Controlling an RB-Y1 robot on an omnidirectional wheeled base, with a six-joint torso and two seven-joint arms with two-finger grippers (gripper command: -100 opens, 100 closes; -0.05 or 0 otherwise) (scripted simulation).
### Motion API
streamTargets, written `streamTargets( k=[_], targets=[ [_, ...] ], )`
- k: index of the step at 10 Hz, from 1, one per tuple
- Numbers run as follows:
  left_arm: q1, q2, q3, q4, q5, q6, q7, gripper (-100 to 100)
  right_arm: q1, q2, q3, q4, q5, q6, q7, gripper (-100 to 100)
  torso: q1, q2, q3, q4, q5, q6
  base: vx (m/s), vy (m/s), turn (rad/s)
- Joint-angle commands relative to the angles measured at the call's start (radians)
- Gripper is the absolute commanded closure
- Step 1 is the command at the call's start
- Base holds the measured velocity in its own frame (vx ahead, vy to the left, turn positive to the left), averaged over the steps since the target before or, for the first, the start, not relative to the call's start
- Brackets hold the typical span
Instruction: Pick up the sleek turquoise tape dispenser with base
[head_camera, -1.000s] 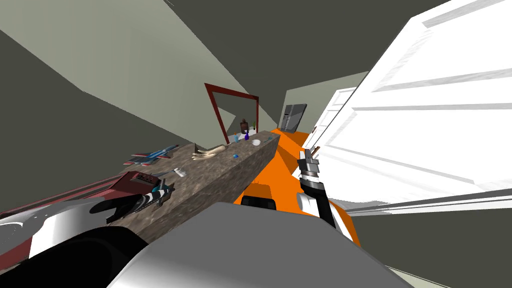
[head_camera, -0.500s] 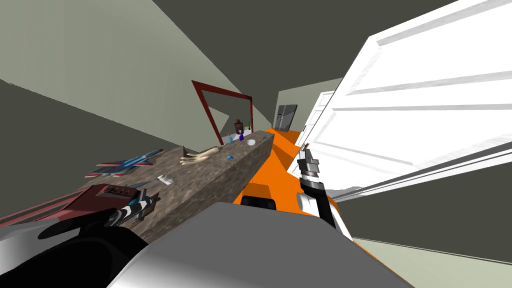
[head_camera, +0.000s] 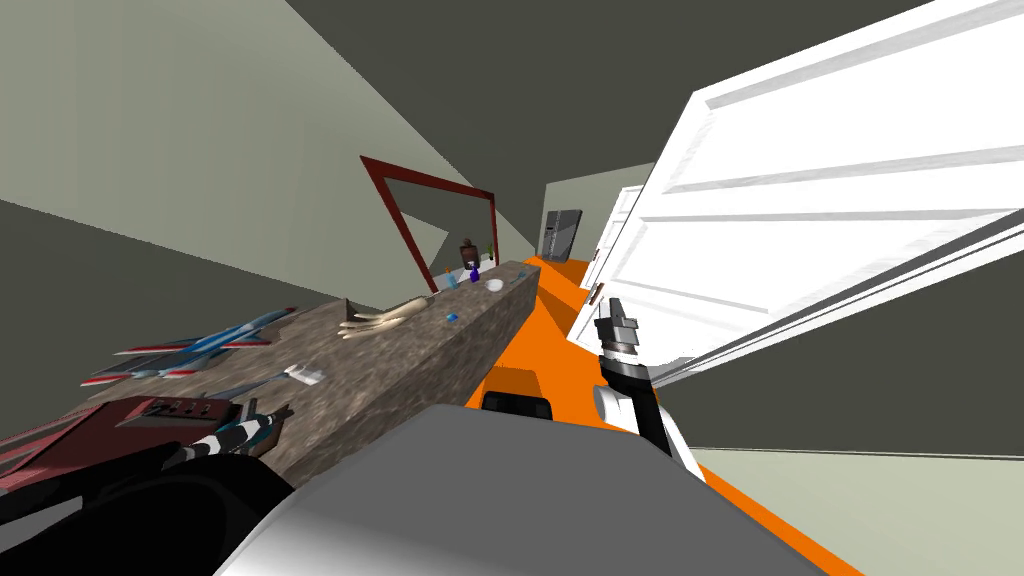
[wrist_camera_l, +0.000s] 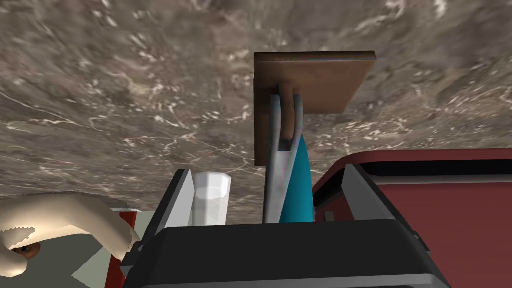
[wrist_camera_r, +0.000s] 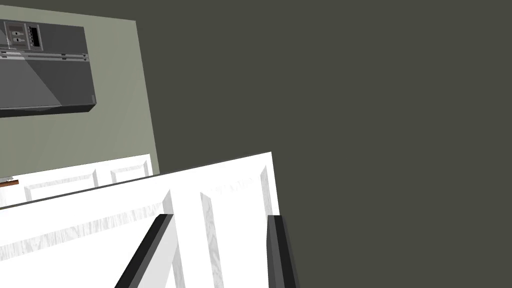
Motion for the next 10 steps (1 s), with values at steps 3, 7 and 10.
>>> streamTargets(
  k=[3, 7, 10],
  targets=[
    [0.020, -0.008, -0.001, 0.017, 0.037, -0.025, -0.023, 100, 0.000, 0.000, 0.000, 0.000, 0.000, 0.000, 0.000, 0, 0.001, 0.000, 0.000, 0.000, 0.000, -0.001, -0.004, -0.013, -0.040],
    [0.020, -0.008, -0.002, 0.017, 0.036, -0.024, -0.023, 100, 0.000, 0.000, 0.000, 0.000, 0.000, 0.000, 0.000, 0, 0.002, -0.001, 0.000, 0.000, 0.001, -0.001, 0.000, 0.000, 0.000],
    [0.005, -0.001, 0.026, -0.023, -0.004, 0.018, -0.002, 100, 0.000, 0.000, 0.000, 0.000, 0.000, 0.000, 0.000, 0, 0.004, 0.000, 0.000, 0.000, 0.002, -0.003, 0.008, 0.019, 0.131]
  ],
)
